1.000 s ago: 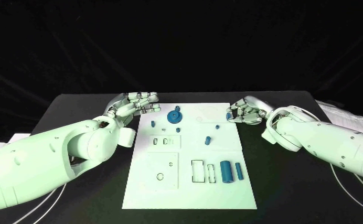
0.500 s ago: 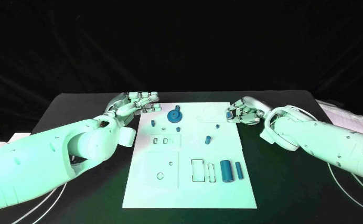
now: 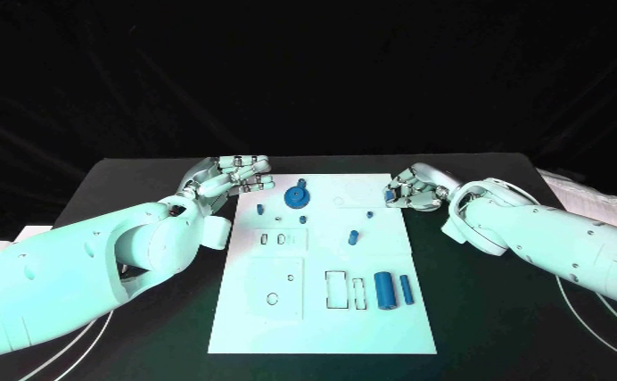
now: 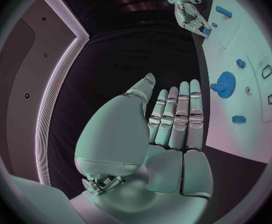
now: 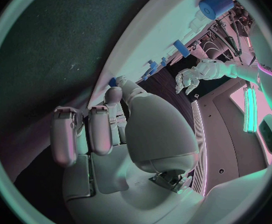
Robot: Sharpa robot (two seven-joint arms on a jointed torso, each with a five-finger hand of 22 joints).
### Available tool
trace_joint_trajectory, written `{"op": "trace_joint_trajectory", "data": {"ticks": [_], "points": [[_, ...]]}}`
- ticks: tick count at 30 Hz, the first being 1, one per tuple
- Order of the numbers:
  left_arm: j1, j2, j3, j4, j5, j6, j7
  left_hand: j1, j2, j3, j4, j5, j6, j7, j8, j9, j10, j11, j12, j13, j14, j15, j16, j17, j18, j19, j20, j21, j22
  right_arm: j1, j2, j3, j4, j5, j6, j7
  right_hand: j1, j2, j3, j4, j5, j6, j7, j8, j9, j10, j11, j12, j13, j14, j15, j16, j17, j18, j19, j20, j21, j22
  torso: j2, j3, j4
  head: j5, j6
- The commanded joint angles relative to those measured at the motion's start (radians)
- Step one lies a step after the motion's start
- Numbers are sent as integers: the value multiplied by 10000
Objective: Assemble the parts on the task board
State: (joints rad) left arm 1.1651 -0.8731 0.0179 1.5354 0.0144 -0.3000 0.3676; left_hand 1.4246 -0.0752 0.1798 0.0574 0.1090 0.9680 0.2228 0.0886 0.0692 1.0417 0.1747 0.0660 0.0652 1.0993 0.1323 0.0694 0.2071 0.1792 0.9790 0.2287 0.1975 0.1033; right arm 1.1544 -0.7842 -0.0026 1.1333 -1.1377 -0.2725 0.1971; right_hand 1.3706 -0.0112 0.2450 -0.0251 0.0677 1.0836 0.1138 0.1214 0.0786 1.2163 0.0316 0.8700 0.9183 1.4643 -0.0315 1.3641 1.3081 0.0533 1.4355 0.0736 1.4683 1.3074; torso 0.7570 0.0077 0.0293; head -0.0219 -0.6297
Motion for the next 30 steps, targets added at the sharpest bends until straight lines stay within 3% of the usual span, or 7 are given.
{"op": "trace_joint_trajectory", "data": {"ticks": [1,7,13,19,22,26,30], "points": [[4,11,6,28,23,192,45,-78,3,9,-47,-41,-21,32,-45,9,-47,10,35,1,-84,-3,-38,-9,-52,-64,16,-59,-9,-21,6,-12,28,-138,-252,-114,56,236,126,-7,-53,262,-46,169,117,81,-61,77,49,577,-109,53,121,-53,68,-16,49,595,4,5,-4,7,-12],[4,11,6,25,23,195,44,-78,3,9,-47,-41,-21,32,-45,9,-47,10,35,1,-84,-3,-38,-9,-52,-64,16,-59,-9,-16,-78,-3,354,333,-773,-289,37,366,265,-54,-78,422,-139,287,167,254,-137,244,204,595,-177,107,194,-74,128,-86,98,689,-7,3,-7,-5,-42],[4,11,6,-6,23,200,36,-78,3,9,-47,-41,-21,32,-45,9,-47,10,35,1,-84,-3,-38,-9,-52,-64,16,-59,-9,145,-282,25,1157,964,-1110,-925,-137,382,273,8,-84,362,-131,274,165,275,-135,208,185,588,-189,73,157,-64,99,-113,78,643,-36,-12,-13,-24,-68],[4,50,5,-92,26,213,26,-78,3,9,-47,-41,-21,32,-45,9,-47,10,35,1,-84,-3,-38,-9,-52,-64,16,-59,-9,416,-307,34,1952,1230,-818,-1728,-144,382,387,-77,-58,190,-80,185,134,103,-105,-65,-17,557,-175,-39,36,-21,-24,-118,-17,452,-126,-60,-27,11,-98],[4,99,4,-165,40,217,32,-70,12,15,-69,-44,-22,35,-46,10,-50,12,39,1,-86,-2,-36,-17,-42,-60,26,-66,-15,488,-107,34,2486,882,-707,-2312,-139,396,454,-123,-57,140,-53,157,124,19,-84,-185,-106,551,-160,-58,21,-17,-36,-110,-28,434,-190,-84,-27,90,-131],[2,151,0,-242,57,218,34,-70,12,15,-69,-44,-22,35,-46,10,-50,12,39,1,-86,-2,-36,-17,-42,-60,26,-66,-15,501,296,20,3000,258,-585,-3038,-132,425,527,-160,-57,119,-40,143,120,-22,-73,-238,-142,545,-149,-84,-6,-13,-48,-101,-39,415,-237,-87,14,259,-243],[0,194,-2,-303,65,190,48,-70,12,15,-69,-44,-22,35,-46,10,-50,12,39,1,-86,-2,-36,-17,-42,-60,26,-66,-15,474,823,-32,3260,-596,-423,-3565,-134,425,538,-166,-56,116,-37,141,120,-27,-71,-244,-145,546,-148,-83,-4,-13,-48,-100,-39,416,-270,-119,50,301,-311]]}}
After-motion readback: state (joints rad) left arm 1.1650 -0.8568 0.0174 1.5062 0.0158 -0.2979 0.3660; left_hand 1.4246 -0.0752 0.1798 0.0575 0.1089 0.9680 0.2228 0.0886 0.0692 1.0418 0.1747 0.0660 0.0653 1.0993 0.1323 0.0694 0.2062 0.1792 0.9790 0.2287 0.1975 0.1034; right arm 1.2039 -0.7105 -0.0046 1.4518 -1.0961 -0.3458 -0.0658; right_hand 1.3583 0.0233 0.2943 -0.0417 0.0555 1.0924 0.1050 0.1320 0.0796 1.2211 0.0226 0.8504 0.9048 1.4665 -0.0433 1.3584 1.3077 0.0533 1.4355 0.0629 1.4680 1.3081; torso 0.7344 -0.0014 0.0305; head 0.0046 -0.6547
